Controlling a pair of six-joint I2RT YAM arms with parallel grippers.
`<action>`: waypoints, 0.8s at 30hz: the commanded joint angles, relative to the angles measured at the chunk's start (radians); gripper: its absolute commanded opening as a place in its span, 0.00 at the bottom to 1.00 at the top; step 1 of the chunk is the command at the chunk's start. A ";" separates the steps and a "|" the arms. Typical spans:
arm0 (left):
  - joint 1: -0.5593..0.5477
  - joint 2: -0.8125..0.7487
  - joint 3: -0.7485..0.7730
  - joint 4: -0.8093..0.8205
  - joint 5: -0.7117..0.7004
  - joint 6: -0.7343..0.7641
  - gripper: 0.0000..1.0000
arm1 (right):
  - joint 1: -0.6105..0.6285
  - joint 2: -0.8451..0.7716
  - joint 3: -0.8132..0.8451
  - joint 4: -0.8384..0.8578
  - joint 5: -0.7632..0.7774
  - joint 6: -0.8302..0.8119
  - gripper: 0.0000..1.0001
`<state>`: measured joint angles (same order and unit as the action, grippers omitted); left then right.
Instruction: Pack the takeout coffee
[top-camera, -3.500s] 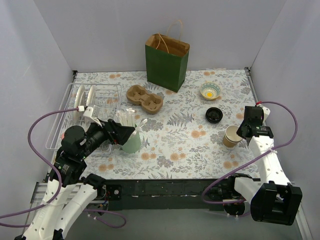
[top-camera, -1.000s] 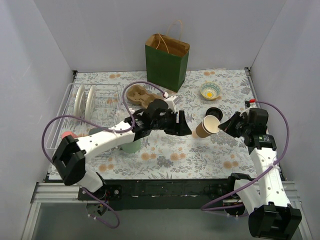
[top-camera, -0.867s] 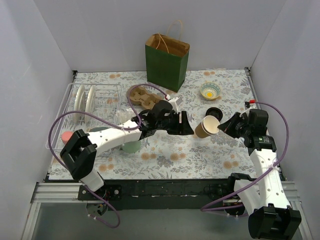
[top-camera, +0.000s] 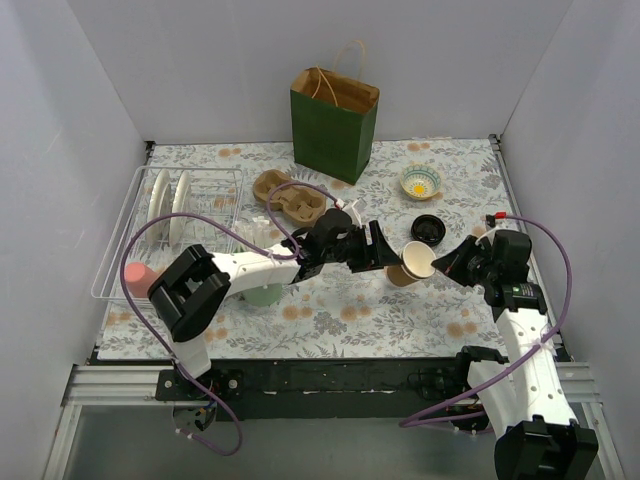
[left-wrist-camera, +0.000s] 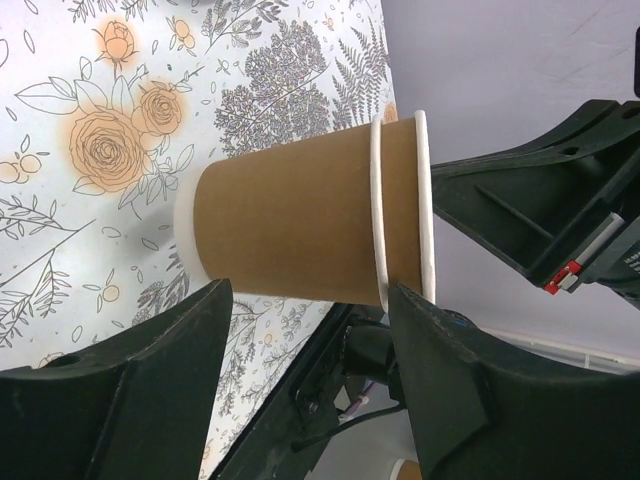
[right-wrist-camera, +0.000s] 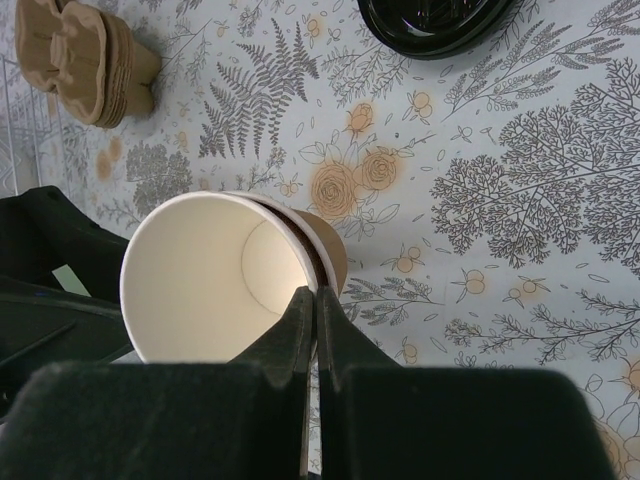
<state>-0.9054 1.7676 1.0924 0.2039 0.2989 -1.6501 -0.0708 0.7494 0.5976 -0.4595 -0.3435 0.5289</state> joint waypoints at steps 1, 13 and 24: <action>0.000 0.009 0.004 0.026 -0.006 -0.004 0.63 | 0.002 -0.018 -0.012 0.048 -0.025 0.017 0.01; 0.000 0.010 -0.025 0.010 -0.010 -0.011 0.64 | 0.002 -0.015 -0.010 0.042 0.020 -0.010 0.01; 0.000 -0.200 0.083 -0.282 -0.177 0.131 0.70 | 0.002 0.013 0.137 -0.094 0.172 -0.112 0.01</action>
<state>-0.9054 1.7275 1.1015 0.0471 0.2222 -1.5997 -0.0704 0.7784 0.7128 -0.5335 -0.2073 0.4557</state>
